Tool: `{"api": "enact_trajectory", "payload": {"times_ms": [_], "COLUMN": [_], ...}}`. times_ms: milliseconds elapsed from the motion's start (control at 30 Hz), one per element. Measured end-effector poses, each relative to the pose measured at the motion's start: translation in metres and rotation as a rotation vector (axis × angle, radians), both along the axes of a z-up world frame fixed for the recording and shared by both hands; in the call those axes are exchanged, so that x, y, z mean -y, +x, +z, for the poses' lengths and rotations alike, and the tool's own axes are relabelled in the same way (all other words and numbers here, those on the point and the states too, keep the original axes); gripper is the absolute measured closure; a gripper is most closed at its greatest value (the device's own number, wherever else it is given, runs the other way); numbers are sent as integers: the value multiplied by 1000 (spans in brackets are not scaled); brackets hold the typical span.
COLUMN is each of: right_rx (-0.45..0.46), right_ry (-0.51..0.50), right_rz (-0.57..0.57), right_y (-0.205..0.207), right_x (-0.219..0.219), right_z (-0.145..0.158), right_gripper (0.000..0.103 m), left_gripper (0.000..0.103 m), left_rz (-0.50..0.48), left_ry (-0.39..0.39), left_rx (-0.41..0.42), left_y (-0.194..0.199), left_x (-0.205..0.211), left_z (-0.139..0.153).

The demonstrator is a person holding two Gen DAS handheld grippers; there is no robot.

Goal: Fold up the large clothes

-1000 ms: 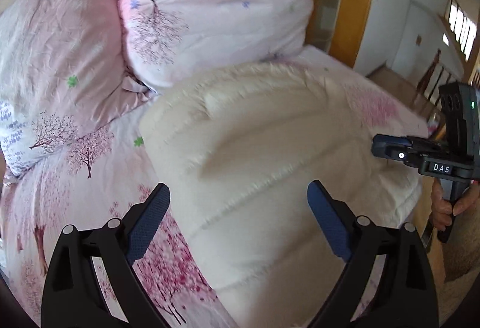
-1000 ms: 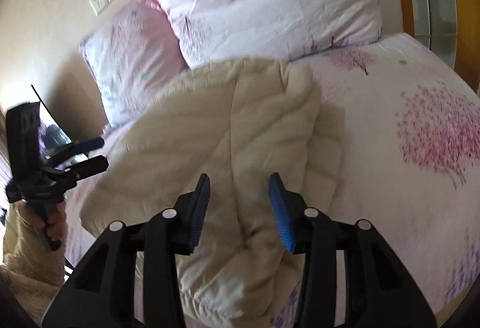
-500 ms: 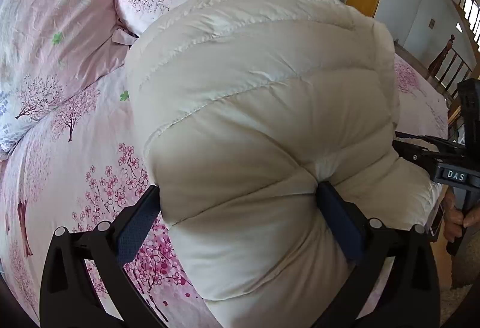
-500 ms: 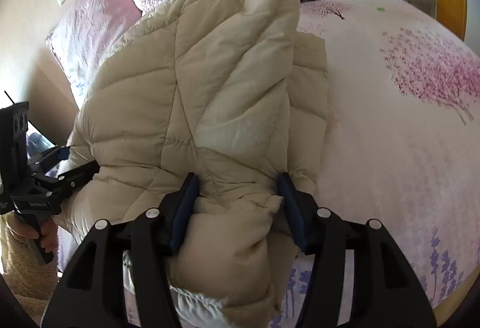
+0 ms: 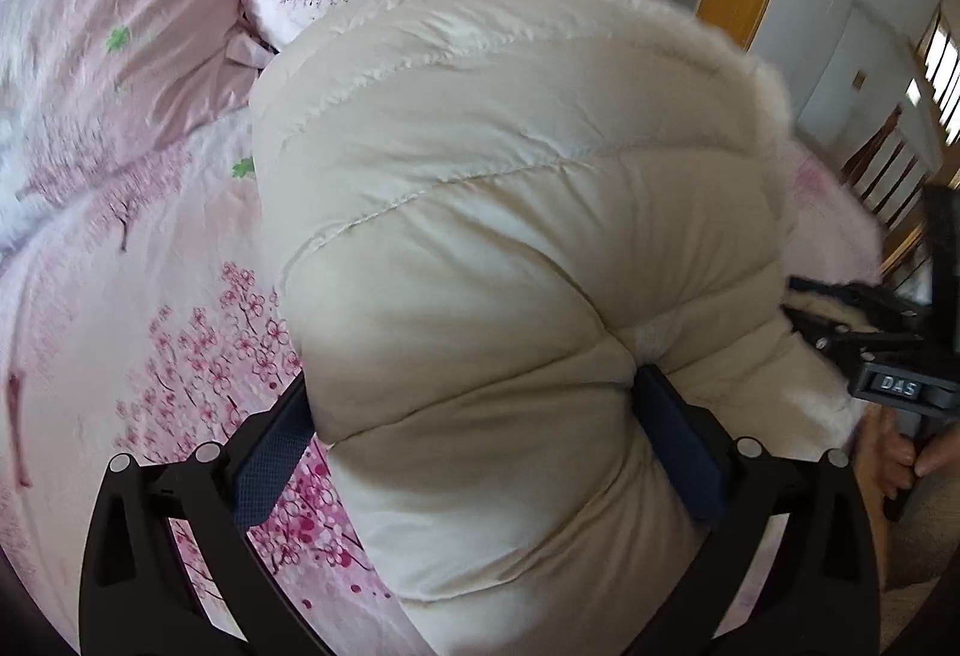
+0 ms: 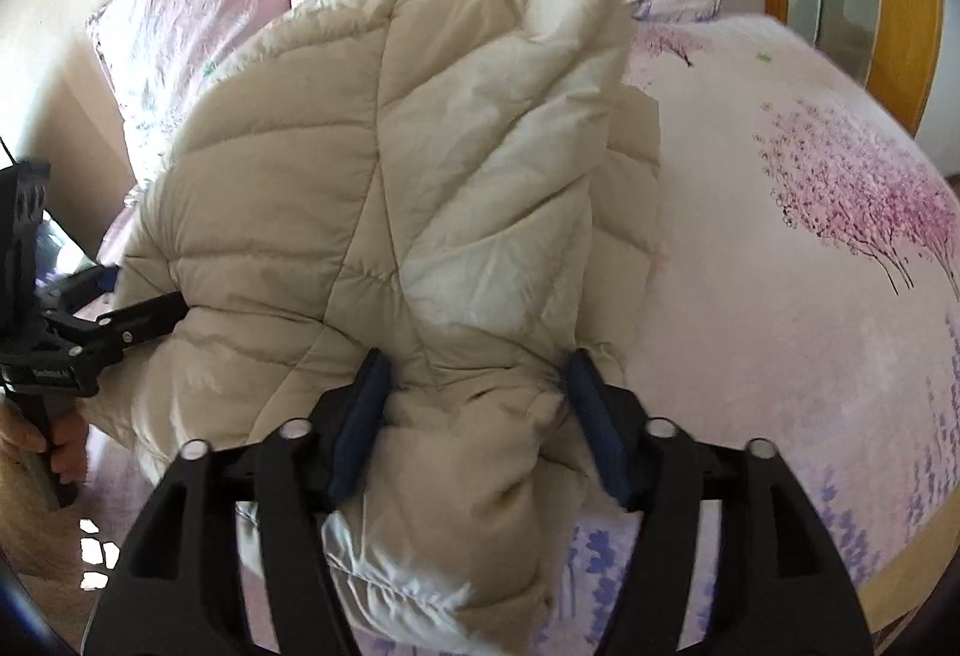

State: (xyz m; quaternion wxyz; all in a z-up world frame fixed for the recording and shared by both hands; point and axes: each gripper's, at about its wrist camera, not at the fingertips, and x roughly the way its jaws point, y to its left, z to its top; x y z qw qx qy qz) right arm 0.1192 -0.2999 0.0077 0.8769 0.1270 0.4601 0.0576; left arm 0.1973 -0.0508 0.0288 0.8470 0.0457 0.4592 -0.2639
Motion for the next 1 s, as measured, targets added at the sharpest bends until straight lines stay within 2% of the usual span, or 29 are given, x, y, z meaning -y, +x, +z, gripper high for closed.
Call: {"api": "enact_trajectory", "payload": {"times_ms": [100,167,200,233,300,433,633,833,933,1000], "right_rx": [1,23,26,21,-4,-63,-171,-203,-180,-173], "right_ry": [189,321,374,435,485,411,416,454,454,489], "right_rz": [-7,-37,-47,-48,-36,-28,-21,11,-41,-15], "right_y": [0,2,4,9,20,45,76,88,87,85], "right_x": [30,54,63,72,79,79,79,84,95,97], "right_z": [12,20,23,25,26,22,-7,-22,-22,-22], "right_gripper": [21,10,8,5,4,3,3,2,2,2], "left_gripper": [1,1,1,1,1,1,1,1,1,1], "left_rz": [23,57,80,94,122,137,122,99,93,84], "left_ry": [-180,-271,-320,-349,-384,-405,-457,-506,-543,-561], "left_rx": [-48,-67,-85,-101,-138,-187,-264,-334,-364,-375], "left_y": [9,17,24,28,38,49,64,75,82,83], "left_x": [-28,-46,-56,-63,-72,-74,-71,-66,-67,-67], "left_z": [10,14,15,14,10,-2,-18,-33,-38,-41]}}
